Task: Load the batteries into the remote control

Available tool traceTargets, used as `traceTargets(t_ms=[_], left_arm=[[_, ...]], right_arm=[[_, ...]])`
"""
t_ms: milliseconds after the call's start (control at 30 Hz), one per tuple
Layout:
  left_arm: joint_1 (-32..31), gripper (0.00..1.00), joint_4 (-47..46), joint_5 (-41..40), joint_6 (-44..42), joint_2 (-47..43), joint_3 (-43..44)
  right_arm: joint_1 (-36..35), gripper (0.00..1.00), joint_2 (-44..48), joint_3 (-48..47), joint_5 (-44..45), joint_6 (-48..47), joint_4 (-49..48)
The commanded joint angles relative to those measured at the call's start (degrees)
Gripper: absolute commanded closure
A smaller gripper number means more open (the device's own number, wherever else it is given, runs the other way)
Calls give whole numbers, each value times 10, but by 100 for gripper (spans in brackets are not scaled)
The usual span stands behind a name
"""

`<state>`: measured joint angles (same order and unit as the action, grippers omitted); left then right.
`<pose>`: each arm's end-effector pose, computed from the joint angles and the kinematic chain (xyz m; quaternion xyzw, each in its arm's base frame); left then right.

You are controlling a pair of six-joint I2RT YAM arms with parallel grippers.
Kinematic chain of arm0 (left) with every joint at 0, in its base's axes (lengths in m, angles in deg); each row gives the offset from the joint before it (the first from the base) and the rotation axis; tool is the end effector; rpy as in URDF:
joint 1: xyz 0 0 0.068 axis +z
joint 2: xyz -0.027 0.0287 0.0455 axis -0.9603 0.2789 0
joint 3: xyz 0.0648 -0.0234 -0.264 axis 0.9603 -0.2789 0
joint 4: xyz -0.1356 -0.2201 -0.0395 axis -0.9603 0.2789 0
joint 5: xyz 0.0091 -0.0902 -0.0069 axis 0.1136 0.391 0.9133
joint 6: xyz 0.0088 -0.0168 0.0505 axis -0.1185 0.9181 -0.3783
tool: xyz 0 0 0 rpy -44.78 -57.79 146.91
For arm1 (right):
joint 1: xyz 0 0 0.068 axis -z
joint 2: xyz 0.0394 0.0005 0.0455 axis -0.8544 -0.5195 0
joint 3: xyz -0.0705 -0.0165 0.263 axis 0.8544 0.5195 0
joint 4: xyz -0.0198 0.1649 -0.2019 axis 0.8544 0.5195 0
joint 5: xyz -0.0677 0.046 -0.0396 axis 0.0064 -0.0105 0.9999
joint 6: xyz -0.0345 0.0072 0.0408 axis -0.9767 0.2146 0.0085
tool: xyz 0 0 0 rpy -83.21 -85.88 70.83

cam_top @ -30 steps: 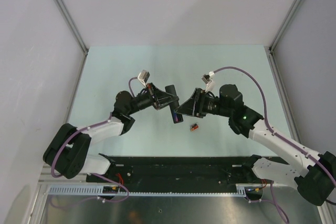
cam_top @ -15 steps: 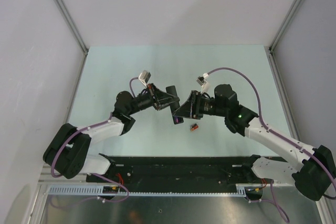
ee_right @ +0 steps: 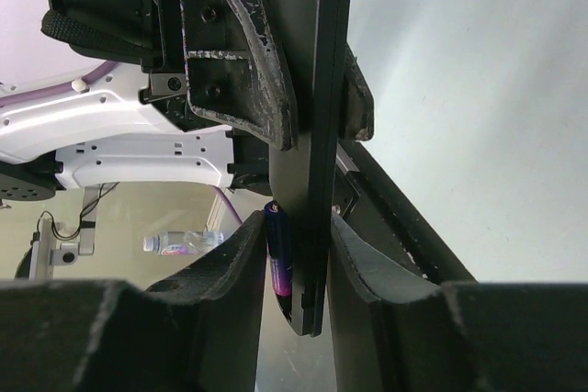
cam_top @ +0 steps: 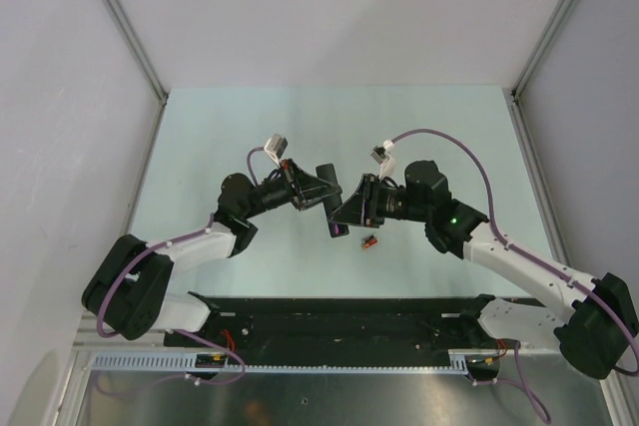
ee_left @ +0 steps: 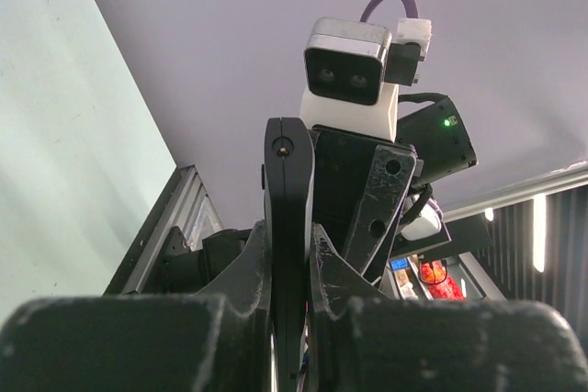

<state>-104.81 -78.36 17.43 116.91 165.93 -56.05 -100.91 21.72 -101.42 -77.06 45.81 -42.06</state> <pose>0.2208 -0.1587 0.2551 -0.0278 0.6451 -0.7313 0.2198 0.1762 0.1842 0.3053 -0.1052 0.7770 0.5678 0.2505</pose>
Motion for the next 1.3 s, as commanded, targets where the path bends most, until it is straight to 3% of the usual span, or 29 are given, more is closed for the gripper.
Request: traceTargets(t_ms=[0,200,367,467,500,600,800,1033,1267], left_arm=[[-5,100,-31,6,8,-15,25],[-4,100,-32,6,8,-18,25],[-5,100,-32,6,6,-19,24],[-5,100,-31,6,4,-16,23],[-5,100,-32,5,2,-15,23],[-5,100,-32,5,-2,-11,19],[-5,100,-32,2,-13,-2,12],[8,100,-31,-2,-25,-5,-7],[19,100,-32,6,-37,-43,-37]], right_arm=[[-4,69,-5,-1,-9,-6,-19],[-6,81,-6,-1,-8,-5,-19],[-8,82,-8,-2,-7,-5,-19],[-8,59,-4,-1,-7,-1,-21],[-7,45,-2,-1,-5,3,-24],[-4,27,9,-2,-3,14,-32],[16,10,48,-18,10,13,-2],[64,10,141,-53,112,-72,166],[47,23,129,-49,266,-125,282]])
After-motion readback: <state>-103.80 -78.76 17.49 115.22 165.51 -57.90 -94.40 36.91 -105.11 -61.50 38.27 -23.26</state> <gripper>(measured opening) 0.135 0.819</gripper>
